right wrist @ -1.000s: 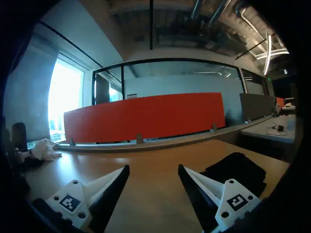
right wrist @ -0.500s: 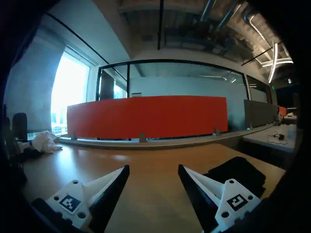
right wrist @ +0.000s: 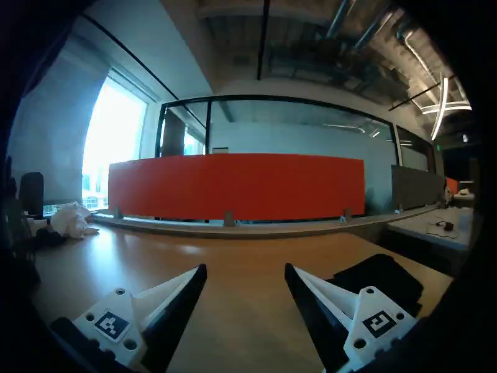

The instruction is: Fold towel

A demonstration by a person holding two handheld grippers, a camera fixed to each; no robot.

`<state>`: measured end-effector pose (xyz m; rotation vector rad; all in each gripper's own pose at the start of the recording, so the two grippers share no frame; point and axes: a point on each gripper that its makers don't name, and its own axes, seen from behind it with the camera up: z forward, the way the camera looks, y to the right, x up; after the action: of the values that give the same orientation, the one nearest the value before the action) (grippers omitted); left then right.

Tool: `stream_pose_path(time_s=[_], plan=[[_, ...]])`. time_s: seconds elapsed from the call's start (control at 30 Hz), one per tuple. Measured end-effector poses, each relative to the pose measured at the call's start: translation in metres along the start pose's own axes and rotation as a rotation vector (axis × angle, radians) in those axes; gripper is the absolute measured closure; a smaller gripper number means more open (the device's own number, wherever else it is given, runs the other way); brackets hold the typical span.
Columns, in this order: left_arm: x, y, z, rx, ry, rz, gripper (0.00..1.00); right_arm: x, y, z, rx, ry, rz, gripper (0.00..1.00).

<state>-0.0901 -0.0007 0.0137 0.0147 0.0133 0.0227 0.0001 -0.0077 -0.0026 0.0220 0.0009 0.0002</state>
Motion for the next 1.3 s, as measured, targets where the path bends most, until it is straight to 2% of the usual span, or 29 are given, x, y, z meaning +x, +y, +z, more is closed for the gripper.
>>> stream_pose_path(time_s=[1.3], plan=[[-0.0025,0.0009,0.0008,0.000,0.001,0.000,0.00,-0.0002,0.0001,0.0004,0.000,-0.002,0.000,0.02]])
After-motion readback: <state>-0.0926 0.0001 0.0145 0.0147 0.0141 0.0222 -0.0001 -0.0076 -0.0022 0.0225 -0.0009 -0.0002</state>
